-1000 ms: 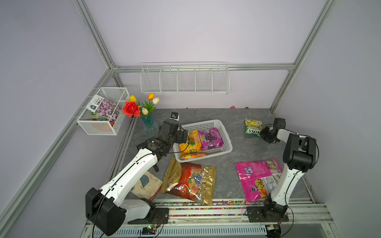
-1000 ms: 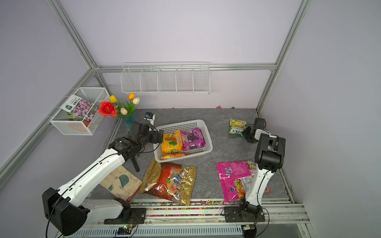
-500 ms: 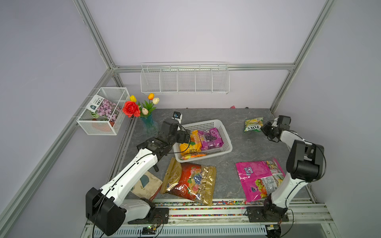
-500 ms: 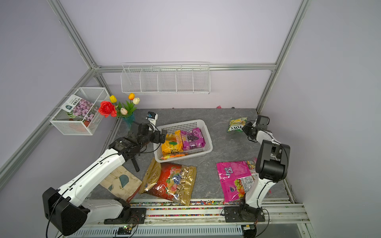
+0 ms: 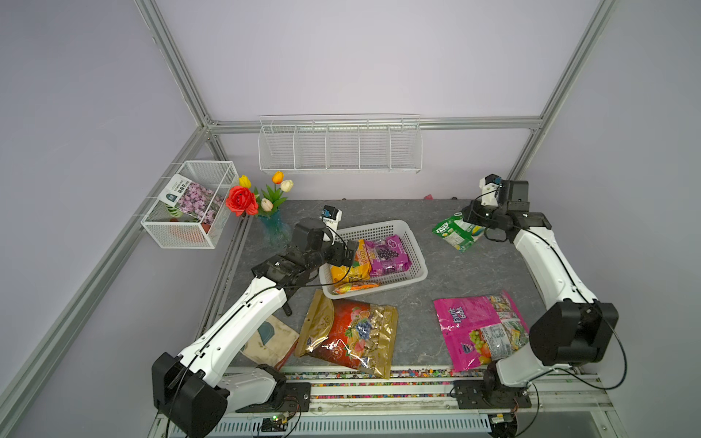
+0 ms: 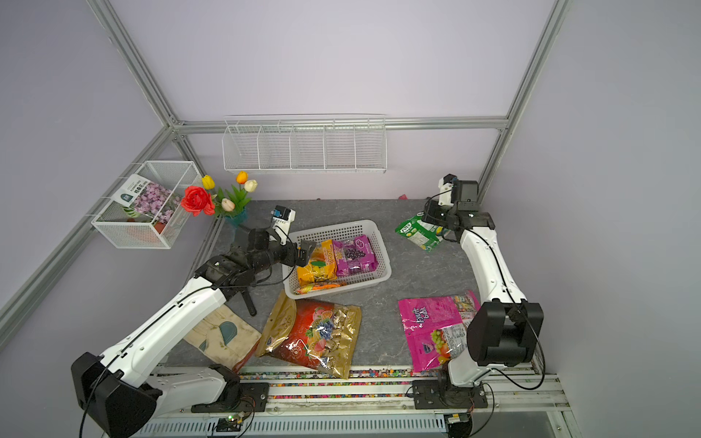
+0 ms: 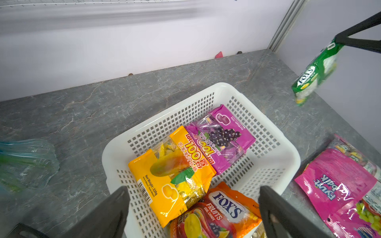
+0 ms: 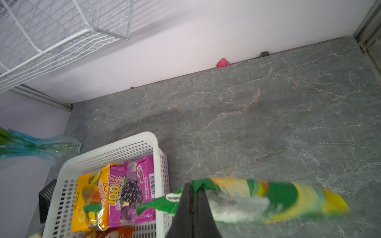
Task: Put the candies in the basket
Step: Pick up the candy at the center of the board, then place the candy in the basket.
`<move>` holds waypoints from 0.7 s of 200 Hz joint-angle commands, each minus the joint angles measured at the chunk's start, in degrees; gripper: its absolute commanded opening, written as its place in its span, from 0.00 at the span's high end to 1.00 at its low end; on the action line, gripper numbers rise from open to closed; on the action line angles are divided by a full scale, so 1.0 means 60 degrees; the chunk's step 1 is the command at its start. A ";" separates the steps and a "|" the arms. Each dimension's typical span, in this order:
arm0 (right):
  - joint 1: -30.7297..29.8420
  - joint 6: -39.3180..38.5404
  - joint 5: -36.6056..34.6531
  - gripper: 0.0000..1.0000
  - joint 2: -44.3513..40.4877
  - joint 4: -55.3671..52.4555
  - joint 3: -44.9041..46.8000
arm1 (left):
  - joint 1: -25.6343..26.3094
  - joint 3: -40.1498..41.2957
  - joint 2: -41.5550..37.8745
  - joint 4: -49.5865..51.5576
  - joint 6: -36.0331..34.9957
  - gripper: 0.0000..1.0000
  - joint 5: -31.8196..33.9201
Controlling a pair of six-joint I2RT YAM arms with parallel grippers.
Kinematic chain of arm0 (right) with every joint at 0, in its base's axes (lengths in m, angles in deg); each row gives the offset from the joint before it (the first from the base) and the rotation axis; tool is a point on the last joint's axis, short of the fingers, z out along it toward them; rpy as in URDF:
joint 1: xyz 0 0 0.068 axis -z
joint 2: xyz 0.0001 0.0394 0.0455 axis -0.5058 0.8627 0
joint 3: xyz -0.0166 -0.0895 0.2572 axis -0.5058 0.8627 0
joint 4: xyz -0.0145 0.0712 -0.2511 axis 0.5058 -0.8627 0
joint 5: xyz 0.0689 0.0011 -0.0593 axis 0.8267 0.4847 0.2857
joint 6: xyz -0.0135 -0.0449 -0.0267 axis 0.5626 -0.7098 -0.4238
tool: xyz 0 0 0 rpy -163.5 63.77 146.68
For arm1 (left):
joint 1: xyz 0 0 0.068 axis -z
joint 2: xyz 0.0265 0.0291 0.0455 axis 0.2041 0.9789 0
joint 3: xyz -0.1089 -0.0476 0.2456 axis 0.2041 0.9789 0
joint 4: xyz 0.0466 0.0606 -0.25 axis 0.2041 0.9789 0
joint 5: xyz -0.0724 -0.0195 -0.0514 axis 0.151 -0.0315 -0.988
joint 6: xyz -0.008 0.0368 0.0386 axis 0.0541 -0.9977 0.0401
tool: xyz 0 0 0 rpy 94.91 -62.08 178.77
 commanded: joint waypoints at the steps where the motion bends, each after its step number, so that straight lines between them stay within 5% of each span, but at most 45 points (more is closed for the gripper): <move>1: -0.0323 -0.0296 -0.0625 1.00 -0.0432 -0.1242 -0.0373 | -0.0035 0.0307 -0.0209 -0.0130 -0.0073 0.00 -0.0838; 27: -0.0997 0.0727 -0.0930 1.00 -0.0849 -0.0974 -0.0072 | -0.0020 0.0702 -0.0153 -0.0546 -0.0917 0.04 -0.1947; 76: -0.2174 0.4873 -0.3565 1.00 -0.1738 -0.1324 0.0608 | -0.0020 0.0771 0.0380 -0.0160 -0.0676 0.05 -0.1516; 140: -0.4542 0.6386 -0.4687 1.00 -0.2278 -0.0738 0.1485 | -0.0020 0.0766 0.0533 0.0096 -0.0425 0.04 -0.1195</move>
